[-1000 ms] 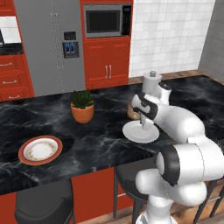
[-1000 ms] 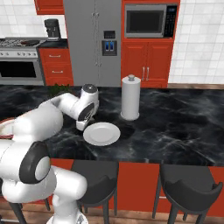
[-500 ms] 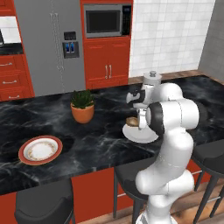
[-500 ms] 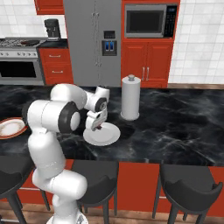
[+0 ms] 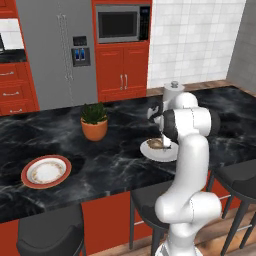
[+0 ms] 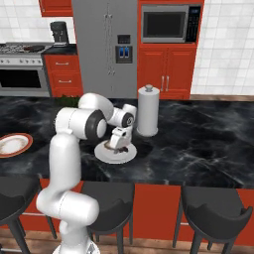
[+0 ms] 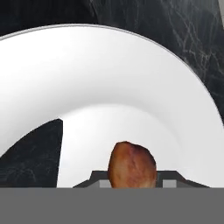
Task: Take the chicken drumsticks from the pan and place one on each plate on the dining counter.
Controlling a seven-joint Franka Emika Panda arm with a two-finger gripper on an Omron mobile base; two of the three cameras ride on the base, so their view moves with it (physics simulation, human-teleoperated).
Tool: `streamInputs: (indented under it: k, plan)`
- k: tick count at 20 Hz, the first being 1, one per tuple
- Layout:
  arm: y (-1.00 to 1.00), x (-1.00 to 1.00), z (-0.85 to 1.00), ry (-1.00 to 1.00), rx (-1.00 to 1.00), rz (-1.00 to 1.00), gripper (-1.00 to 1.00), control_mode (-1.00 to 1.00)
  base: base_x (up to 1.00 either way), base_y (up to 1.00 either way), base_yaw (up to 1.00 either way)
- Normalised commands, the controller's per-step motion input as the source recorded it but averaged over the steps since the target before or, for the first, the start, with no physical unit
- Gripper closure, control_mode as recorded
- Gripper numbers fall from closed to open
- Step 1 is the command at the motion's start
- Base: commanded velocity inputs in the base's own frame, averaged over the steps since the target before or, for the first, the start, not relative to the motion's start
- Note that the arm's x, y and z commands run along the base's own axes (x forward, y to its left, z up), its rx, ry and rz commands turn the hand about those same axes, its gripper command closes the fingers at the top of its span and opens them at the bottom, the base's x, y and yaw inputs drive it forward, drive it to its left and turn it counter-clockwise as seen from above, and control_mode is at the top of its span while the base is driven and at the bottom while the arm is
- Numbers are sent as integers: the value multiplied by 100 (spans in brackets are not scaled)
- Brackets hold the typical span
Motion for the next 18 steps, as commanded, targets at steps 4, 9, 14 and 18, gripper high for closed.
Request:
streamInputs:
  k: [4, 9, 14, 18]
  plan:
    - [2, 56, -33, 5, 0, 0, 100, -100, 0, 0, 0]
    - [29, -10, -5, 0, -1, 0, -100, -100, 0, 0, 0]
    - [0, -70, 0, -2, 0, 0, -100, -100, 0, 0, 0]
    - [0, -24, 4, -3, 0, 0, -100, -100, 0, 0, 0]
